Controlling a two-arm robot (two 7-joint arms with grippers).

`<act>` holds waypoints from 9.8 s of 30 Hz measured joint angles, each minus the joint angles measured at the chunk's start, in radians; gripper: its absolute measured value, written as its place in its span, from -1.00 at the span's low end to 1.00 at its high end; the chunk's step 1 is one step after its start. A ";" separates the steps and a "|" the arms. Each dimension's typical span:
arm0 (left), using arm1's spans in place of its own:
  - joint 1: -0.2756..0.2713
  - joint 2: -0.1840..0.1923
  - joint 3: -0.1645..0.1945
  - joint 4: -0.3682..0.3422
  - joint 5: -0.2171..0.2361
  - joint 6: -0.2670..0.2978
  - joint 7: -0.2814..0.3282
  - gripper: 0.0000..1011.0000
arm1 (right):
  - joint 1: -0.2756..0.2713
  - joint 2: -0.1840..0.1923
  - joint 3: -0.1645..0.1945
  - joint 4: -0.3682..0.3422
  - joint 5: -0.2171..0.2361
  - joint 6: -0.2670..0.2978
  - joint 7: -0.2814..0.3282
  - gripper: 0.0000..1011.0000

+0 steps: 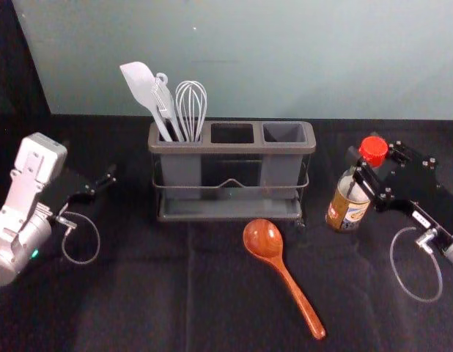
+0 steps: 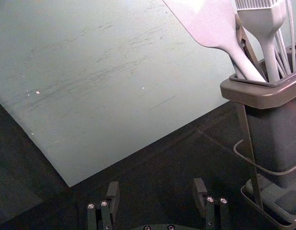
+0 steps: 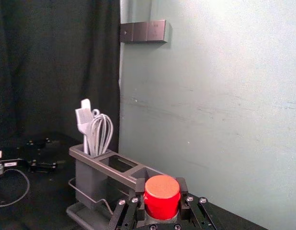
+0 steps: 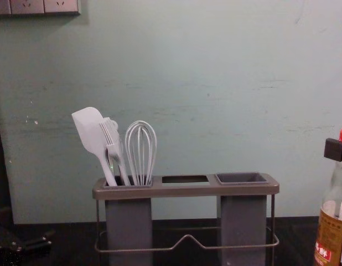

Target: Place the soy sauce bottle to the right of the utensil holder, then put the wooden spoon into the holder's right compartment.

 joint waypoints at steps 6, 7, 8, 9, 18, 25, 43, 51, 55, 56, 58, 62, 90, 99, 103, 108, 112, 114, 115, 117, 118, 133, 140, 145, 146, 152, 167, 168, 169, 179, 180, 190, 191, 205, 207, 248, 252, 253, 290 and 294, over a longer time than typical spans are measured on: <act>0.000 0.000 0.000 0.000 0.000 0.000 0.000 0.99 | 0.041 -0.030 -0.002 0.056 0.008 0.019 -0.001 -0.24; 0.000 0.000 0.000 0.000 0.000 0.000 0.000 0.99 | 0.049 -0.035 -0.003 0.066 0.009 0.021 -0.001 -0.25; 0.000 0.000 0.000 0.000 0.000 0.000 0.000 0.99 | 0.067 -0.046 -0.007 0.091 0.013 0.023 -0.002 -0.24; 0.000 0.000 0.000 0.000 0.000 0.000 0.000 0.99 | 0.076 -0.052 -0.009 0.104 0.014 0.023 -0.003 -0.24; 0.000 0.000 0.000 0.000 0.000 0.000 0.000 0.99 | 0.181 -0.112 -0.032 0.256 0.033 0.008 -0.002 -0.24; 0.000 0.000 0.000 0.000 0.000 0.000 0.000 0.99 | 0.259 -0.155 -0.054 0.367 0.037 -0.011 0.005 -0.24; 0.000 0.000 0.000 0.000 0.000 0.000 0.000 0.99 | 0.361 -0.216 -0.089 0.508 0.013 -0.027 0.004 -0.24; 0.000 0.000 0.000 0.000 0.000 0.000 0.000 0.99 | 0.374 -0.228 -0.094 0.532 0.006 -0.030 0.004 -0.24; 0.000 0.000 0.000 0.000 0.000 0.000 0.000 0.99 | 0.376 -0.230 -0.095 0.538 0.001 -0.031 0.004 -0.24; 0.000 0.000 0.000 0.000 0.000 0.000 0.000 0.99 | 0.377 -0.231 -0.095 0.540 -0.001 -0.032 0.004 -0.25; 0.000 0.000 0.000 0.000 0.000 0.000 0.000 0.99 | 0.378 -0.231 -0.095 0.542 -0.001 -0.032 0.004 -0.24; 0.000 0.000 0.000 0.000 0.000 0.000 0.000 0.99 | 0.378 -0.232 -0.095 0.546 -0.006 -0.035 0.003 -0.24; 0.000 0.000 0.000 0.000 0.000 0.000 0.000 0.99 | 0.313 -0.194 -0.063 0.396 -0.007 -0.021 -0.009 0.98; 0.000 0.000 0.000 0.000 0.000 0.000 0.000 0.99 | 0.219 -0.156 -0.052 0.248 -0.027 -0.005 -0.026 0.98; 0.000 0.000 0.000 0.000 0.000 0.000 0.000 0.99 | 0.174 -0.140 -0.051 0.194 -0.038 -0.005 -0.025 0.98; 0.000 0.000 0.000 0.000 0.000 0.000 0.000 0.99 | 0.121 -0.116 -0.064 0.139 -0.051 -0.003 -0.012 0.98; 0.000 0.000 0.000 0.000 0.000 0.000 0.000 0.99 | 0.096 -0.103 -0.086 0.117 -0.062 0.009 0.001 0.98; 0.000 0.000 0.000 0.000 0.000 0.000 0.000 0.99 | 0.086 -0.096 -0.104 0.112 -0.069 0.023 0.009 0.98; 0.000 0.000 0.000 0.000 0.000 0.000 0.000 0.99 | 0.083 -0.094 -0.111 0.112 -0.072 0.028 0.012 0.98; 0.000 0.000 0.000 0.000 0.000 0.000 0.000 0.99 | 0.079 -0.091 -0.132 0.114 -0.080 0.043 0.018 0.98; 0.000 0.000 0.000 0.000 0.000 0.000 0.000 0.99 | 0.078 -0.091 -0.139 0.117 -0.083 0.047 0.020 0.98; 0.000 0.000 0.000 0.000 0.000 0.000 0.000 0.99 | 0.084 -0.097 -0.207 0.175 -0.100 0.072 0.036 0.98; 0.000 0.000 0.000 0.000 0.000 0.000 0.000 0.99 | 0.085 -0.097 -0.204 0.174 -0.099 0.072 0.036 0.98; 0.000 0.000 0.000 0.000 0.000 0.000 0.000 0.99 | 0.085 -0.097 -0.202 0.173 -0.098 0.071 0.036 0.98; 0.000 0.000 0.000 0.000 0.000 0.000 0.000 0.99 | 0.085 -0.098 -0.202 0.173 -0.098 0.071 0.036 0.98; 0.000 0.000 0.000 0.000 0.000 0.000 0.000 0.99 | 0.086 -0.098 -0.201 0.172 -0.097 0.071 0.036 0.98; 0.000 0.000 0.000 0.000 0.000 0.000 0.000 0.99 | 0.033 -0.064 -0.227 0.039 -0.118 0.390 -0.051 0.98; 0.000 0.000 0.000 0.000 0.000 0.000 0.000 0.99 | 0.027 -0.062 -0.228 0.018 -0.119 0.435 -0.066 0.98; 0.000 0.000 0.000 0.000 0.000 0.000 0.000 0.99 | 0.023 -0.062 -0.228 0.006 -0.122 0.461 -0.076 0.98; 0.000 0.000 0.000 0.000 0.000 0.000 0.000 0.99 | 0.031 -0.103 -0.225 -0.135 -0.170 0.805 -0.197 0.98; 0.000 0.000 0.000 0.000 0.000 0.000 0.000 0.99 | 0.041 -0.111 -0.225 -0.151 -0.174 0.857 -0.205 0.98; 0.000 0.000 0.000 0.000 0.000 0.000 0.000 0.99 | 0.113 -0.145 -0.245 -0.141 -0.204 0.998 -0.206 0.98; 0.000 0.000 0.000 0.000 0.000 0.000 0.000 0.99 | 0.113 -0.145 -0.245 -0.141 -0.204 0.998 -0.206 0.98; 0.000 0.000 0.000 0.000 0.000 0.000 0.000 0.99 | 0.216 -0.234 -0.281 0.063 -0.243 0.963 -0.183 0.98; 0.000 0.000 0.000 0.000 0.000 0.000 0.000 0.99 | 0.226 -0.246 -0.283 0.083 -0.251 0.956 -0.183 0.98; 0.000 0.000 0.000 0.000 0.000 0.000 0.000 0.99 | 0.292 -0.350 -0.286 0.215 -0.352 0.935 -0.157 0.98; 0.000 0.000 0.000 0.000 0.000 0.000 0.000 0.99 | 0.292 -0.354 -0.282 0.216 -0.360 0.935 -0.153 0.98; 0.000 0.000 0.000 0.000 0.000 0.000 0.000 0.99 | 0.292 -0.357 -0.280 0.218 -0.362 0.934 -0.151 0.98; 0.000 0.000 0.000 0.000 0.000 0.000 0.000 0.99 | 0.205 -0.326 -0.198 0.023 -0.404 0.938 -0.056 0.66; 0.000 0.000 0.000 0.000 0.000 0.000 0.000 0.99 | 0.152 -0.302 -0.158 -0.053 -0.375 0.922 -0.014 0.66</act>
